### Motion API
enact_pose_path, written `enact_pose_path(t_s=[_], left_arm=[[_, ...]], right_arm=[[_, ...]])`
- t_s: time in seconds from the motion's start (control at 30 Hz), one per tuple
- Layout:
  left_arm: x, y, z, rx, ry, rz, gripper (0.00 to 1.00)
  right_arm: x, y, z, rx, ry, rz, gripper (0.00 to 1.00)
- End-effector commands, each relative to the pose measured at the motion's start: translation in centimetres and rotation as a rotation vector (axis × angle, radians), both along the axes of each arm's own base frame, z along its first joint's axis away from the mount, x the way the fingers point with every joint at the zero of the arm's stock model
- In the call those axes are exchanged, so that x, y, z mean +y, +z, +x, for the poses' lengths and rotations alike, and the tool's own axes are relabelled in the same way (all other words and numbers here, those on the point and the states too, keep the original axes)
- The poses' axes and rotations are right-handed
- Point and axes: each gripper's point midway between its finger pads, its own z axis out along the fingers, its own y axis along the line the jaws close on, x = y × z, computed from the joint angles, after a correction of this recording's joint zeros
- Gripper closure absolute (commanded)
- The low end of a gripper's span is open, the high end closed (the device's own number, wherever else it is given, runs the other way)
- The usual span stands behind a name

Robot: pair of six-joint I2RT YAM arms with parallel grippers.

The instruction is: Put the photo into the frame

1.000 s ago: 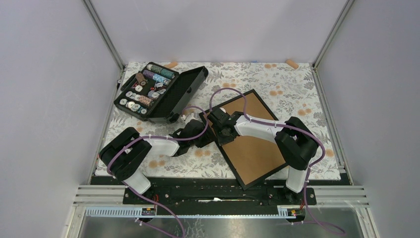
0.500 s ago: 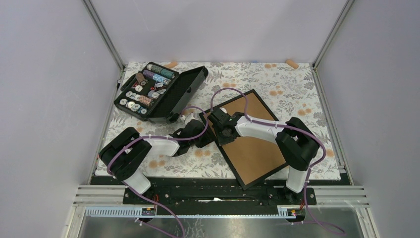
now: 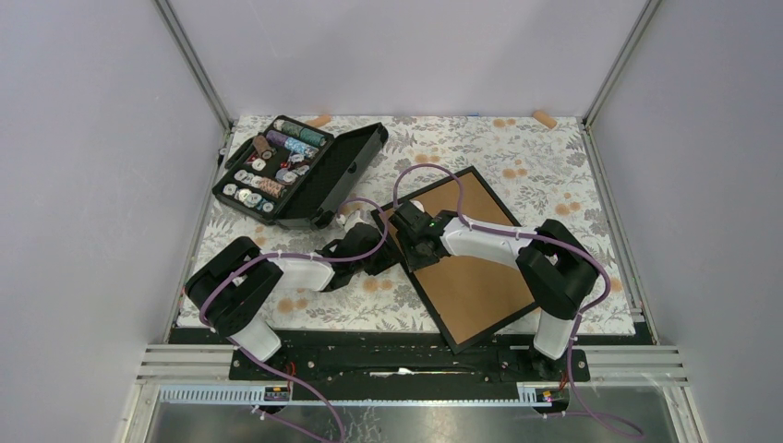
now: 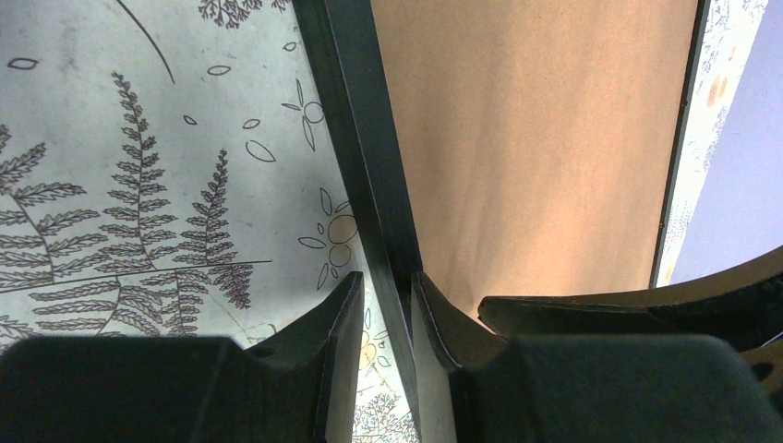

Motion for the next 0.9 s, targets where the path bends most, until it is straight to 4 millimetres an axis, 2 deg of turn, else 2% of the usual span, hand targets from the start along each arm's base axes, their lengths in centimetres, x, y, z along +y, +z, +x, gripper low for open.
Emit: enact_pose_path(t_s=[0.0,0.33,0.7,0.87], left_arm=[[3.0,-3.4,-1.7,0.070,0.016,0.141,0.71],[3.5,-3.7,-1.8,0.086,0.040,0.155,0.72],[3.9,-3.9,-2.0,0.090,0.054,0.160,0.73],[3.9,-3.9,-2.0,0.090,0.058,0.160,0.73]], right_arm=[[-3.3,-3.5,-3.5,0.128,0.032,-0.143,0.62],[-5.4,-3.4,-3.5,0.126,0.039,-0.270,0.65],[-6.7,-3.7,-4.1,0.157,0.081,-0.424,0.64],[-8.3,-4.1,-4.5,0.164,0.083,-0.510,0.65]])
